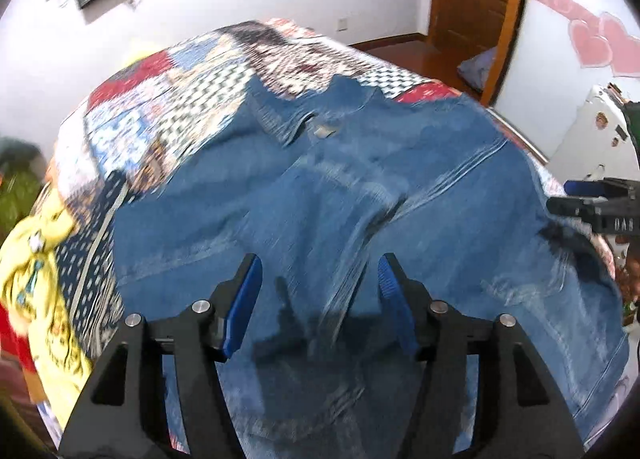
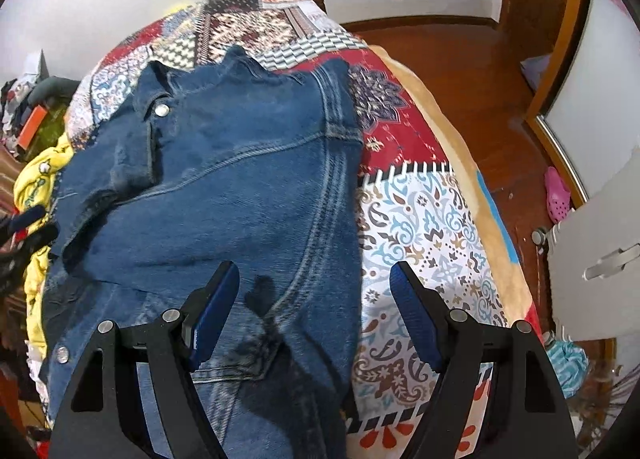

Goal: Fold large clothes

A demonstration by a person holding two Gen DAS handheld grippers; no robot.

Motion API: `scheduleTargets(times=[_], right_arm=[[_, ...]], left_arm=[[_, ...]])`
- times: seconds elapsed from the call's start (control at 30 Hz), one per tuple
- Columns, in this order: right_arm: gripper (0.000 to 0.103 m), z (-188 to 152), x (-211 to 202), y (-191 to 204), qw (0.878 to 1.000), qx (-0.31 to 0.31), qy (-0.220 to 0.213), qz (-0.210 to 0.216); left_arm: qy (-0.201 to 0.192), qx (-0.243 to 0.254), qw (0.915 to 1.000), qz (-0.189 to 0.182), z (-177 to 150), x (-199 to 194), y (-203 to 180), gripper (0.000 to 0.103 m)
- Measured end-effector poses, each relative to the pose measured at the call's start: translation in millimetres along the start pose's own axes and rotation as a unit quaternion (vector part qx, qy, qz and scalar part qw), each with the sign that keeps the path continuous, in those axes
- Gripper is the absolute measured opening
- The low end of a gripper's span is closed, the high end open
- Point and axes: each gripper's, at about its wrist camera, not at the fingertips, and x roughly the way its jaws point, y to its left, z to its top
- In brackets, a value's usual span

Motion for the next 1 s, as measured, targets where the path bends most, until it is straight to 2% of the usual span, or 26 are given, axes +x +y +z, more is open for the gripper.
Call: scheduleTargets(times=[0.2,0.3,0.4,0.43,0.47,0.53,0.63,0.77,0.9,1.0], right_arm=[[0.075,3.5,-3.5,5.6,1.000,-0.012,-0.007,0.001],[0.075,3.1,-2.9,4.3,1.000,-0.010,-0.007,0.001],[0.075,1.9,0.2,2.2,1.000,-0.006,-0.002,0.000],[0.075,1.4,1.0,1.4,1.000,-0.004,-0.001,-0.001],[0.075,1.0,1.1,0.8,1.000,-0.002,0.000,-0.001],[0.075,1.2,2.6,-1.0,1.000,0.003,0.003,0.002],[0.075,1.1,-0.2,-0.1,1.000,0.003,0.000,0.005],[0.075,1.6,-5.9,2.6,1.000,-0.001,-0.007,0.006],[0.075,2.3,-13.7,5.7,1.000,0.003,-0.018,0.017],[0.075,1.9,-18.7,8.4,0.999,0.002,-0.023,0.026]], left_arm=[[0.044,0.035,0.9984,0.000,20.2,54.2,-24.4,0.060],[0.061,0.024,0.9976,0.023,23.5,82.7,-25.8,0.060],[0.056,0.010,0.9983,0.016,26.9,87.4,-25.8,0.058],[0.048,0.009,0.9987,0.015,28.0,85.0,-25.2,0.043],[0.045,0.010,0.9989,0.014,29.1,82.1,-24.6,0.033],[0.029,0.000,0.9995,0.014,30.4,71.3,-20.7,0.027],[-0.006,-0.030,0.9995,0.006,33.1,42.2,-5.7,0.022],[-0.043,-0.092,0.9944,-0.028,36.9,-4.3,31.5,0.016],[-0.075,-0.117,0.9901,-0.017,27.5,-44.9,59.1,0.015],[-0.077,-0.134,0.9879,-0.010,6.5,-61.1,76.1,0.015]])
